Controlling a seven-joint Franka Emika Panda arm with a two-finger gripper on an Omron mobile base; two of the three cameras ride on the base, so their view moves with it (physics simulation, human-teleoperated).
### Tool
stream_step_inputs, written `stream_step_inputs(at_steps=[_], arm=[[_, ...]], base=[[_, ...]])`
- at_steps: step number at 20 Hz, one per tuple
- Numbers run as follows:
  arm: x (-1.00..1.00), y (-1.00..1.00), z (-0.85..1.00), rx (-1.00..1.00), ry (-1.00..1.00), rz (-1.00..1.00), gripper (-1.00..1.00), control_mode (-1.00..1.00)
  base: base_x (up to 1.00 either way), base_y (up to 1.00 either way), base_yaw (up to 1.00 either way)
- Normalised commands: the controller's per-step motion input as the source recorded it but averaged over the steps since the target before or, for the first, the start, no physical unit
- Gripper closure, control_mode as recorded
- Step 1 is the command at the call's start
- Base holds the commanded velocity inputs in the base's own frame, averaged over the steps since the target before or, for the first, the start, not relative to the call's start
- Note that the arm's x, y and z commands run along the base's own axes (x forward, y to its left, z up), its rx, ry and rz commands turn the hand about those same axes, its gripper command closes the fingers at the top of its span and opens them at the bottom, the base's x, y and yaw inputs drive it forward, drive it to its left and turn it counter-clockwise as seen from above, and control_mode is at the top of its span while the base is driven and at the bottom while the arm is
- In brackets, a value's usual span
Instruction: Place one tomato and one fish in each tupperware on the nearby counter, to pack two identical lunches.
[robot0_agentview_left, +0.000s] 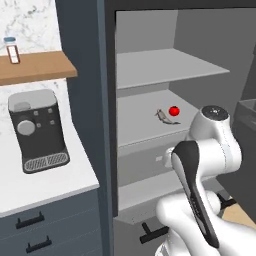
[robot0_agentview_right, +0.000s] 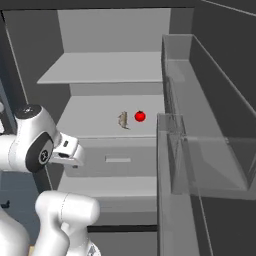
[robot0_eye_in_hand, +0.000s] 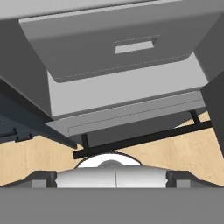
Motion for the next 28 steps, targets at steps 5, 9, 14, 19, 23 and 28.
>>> stream_step_inputs(at_steps=[5,9,14,19,23,28], arm=[[0.0,0.0,0.0,0.0,0.0,0.0,-1.0,1.0],[0.0,0.0,0.0,0.0,0.0,0.0,-1.0,1.0],[0.0,0.0,0.0,0.0,0.0,0.0,-1.0,1.0],[0.31,-0.08,0.0,0.0,-0.06,0.0,-1.0,-1.0],[0.73,-0.14,0.0,0.0,-0.02,0.02,-1.0,-1.0],[1.0,-0.23,0.04,0.0,-0.05,0.03,-1.0,-1.0]], base=[[0.3,-0.15,0.0],[0.02,0.0,0.0],[0.03,0.0,0.0],[0.04,0.0,0.0],[0.0,0.0,0.0],[0.0,0.0,0.0]])
